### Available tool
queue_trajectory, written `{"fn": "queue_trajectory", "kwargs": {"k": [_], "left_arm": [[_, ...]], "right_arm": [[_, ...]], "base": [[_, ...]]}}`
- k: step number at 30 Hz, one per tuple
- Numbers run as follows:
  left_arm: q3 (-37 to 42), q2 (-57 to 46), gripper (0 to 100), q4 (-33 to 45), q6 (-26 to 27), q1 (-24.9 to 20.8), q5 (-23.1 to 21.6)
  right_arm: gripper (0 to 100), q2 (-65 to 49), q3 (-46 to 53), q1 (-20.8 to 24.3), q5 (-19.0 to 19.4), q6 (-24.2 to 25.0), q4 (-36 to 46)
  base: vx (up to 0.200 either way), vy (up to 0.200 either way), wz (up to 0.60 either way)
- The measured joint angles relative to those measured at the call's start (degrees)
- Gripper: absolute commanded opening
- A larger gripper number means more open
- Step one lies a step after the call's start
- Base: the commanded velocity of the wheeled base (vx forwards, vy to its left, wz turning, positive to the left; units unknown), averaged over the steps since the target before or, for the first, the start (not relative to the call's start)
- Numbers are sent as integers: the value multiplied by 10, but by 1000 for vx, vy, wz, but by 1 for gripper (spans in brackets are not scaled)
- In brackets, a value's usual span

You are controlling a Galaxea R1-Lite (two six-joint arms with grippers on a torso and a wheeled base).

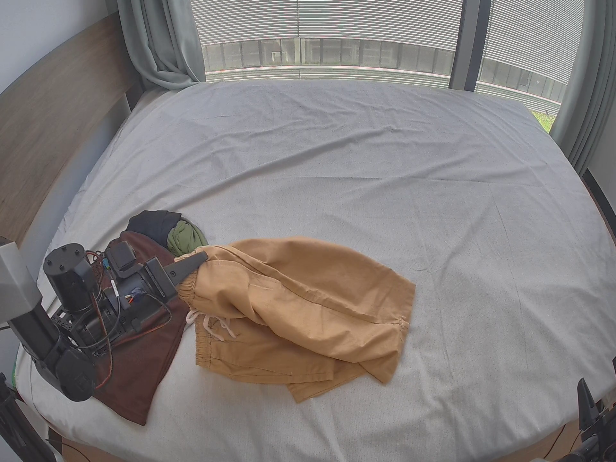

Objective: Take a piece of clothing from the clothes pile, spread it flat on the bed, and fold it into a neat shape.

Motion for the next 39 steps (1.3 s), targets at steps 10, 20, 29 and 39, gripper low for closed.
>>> {"fn": "queue_trajectory", "kwargs": {"k": [10,20,29,39], "left_arm": [[11,27,0,0,75,11,1],[15,40,0,0,91,24,-6],[17,42,0,0,95,23,-10],[15,42,0,0,96,23,-11]], "right_arm": [[100,0,0,0,3,0,0],[100,0,0,0,4,-1,-1],[100,0,0,0,2,2,0],[100,7,-9,0,-1,-10,-92]], "base": [[0,0,0],[0,0,0],[0,0,0],[0,0,0]]}}
